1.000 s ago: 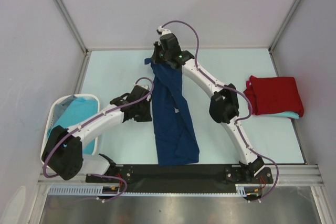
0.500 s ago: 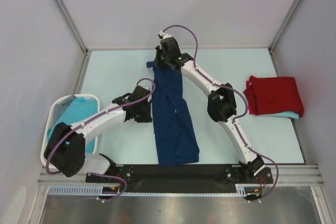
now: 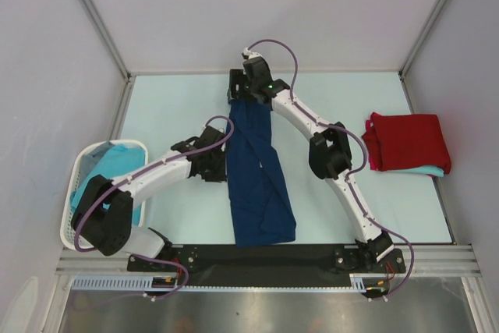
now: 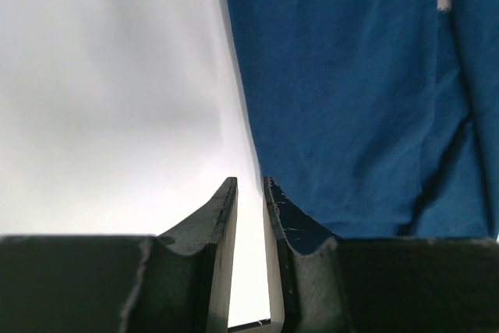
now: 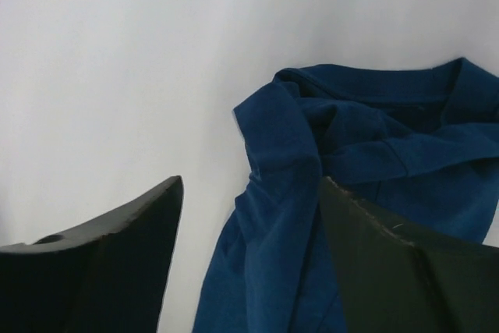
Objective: Fold and stack the t-shirts
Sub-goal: Rotate the tshirt 95 degrees
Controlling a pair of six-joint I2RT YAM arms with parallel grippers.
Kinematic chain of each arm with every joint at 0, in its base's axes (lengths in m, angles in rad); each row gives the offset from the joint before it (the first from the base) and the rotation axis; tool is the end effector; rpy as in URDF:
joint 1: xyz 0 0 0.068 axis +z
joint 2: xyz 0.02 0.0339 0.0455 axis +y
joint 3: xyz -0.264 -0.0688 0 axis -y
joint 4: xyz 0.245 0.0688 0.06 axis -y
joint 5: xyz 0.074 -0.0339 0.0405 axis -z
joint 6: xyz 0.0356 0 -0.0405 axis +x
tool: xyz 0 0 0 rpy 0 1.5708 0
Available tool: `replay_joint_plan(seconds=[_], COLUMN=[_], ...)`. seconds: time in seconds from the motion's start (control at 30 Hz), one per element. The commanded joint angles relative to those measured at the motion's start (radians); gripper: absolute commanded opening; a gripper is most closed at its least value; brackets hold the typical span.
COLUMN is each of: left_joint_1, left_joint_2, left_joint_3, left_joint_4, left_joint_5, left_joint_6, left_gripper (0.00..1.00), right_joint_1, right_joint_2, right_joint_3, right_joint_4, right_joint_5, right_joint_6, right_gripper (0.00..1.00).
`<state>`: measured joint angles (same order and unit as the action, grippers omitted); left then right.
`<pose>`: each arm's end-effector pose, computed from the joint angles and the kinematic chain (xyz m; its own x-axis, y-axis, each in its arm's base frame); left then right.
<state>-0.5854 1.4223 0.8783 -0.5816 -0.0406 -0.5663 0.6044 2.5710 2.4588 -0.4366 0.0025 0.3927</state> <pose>0.2249 -0.1473 0.2002 -0.9232 -0.0312 -0.3831 0.0500 0.9785 -0.2001 0.4821 0.3329 0.2311 -0.6134 0.0415 -0.7887 -0.3591 0.8748 0.3253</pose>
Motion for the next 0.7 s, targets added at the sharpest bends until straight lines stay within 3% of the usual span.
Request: replay_joint_plan(seconds=[0.0, 0.23, 0.37, 0.5, 0.67], left_joint_1=[-0.011, -0.014, -0.027, -0.050, -0.079], left_joint_2=[-0.002, 0.018, 0.041, 0.055, 0.055], left_joint_3=[0.059, 0.111, 0.122, 0.129, 0.128], left_joint_4=[0.019, 0.026, 0.035, 0.040, 0.034], left_joint_5=[0.007, 0.008, 0.019, 0.019, 0.007], left_joint_6=[0.008, -0.004, -0.018, -0.030, -0.046], left_gripper=[0.24, 0.25, 0.24, 0.24, 0.24], right_joint_1=[-0.002, -0.012, -0.034, -0.049, -0.064], right_joint_2=[-0.126, -0.354, -0.405, -0.396, -0.350], right_joint_3=[-0.010, -0.225, -0.372, -0.477, -0.477], right_joint_4=[0.021, -0.005, -0.017, -0.030, -0.019], right_joint_5=[0.079, 0.198, 0.251, 0.268, 0.251], right_joint_6=[-0.028, -0.089, -0.097, -0.098, -0.112], right_gripper=[0.81, 0.83, 0.82, 0.81, 0.80])
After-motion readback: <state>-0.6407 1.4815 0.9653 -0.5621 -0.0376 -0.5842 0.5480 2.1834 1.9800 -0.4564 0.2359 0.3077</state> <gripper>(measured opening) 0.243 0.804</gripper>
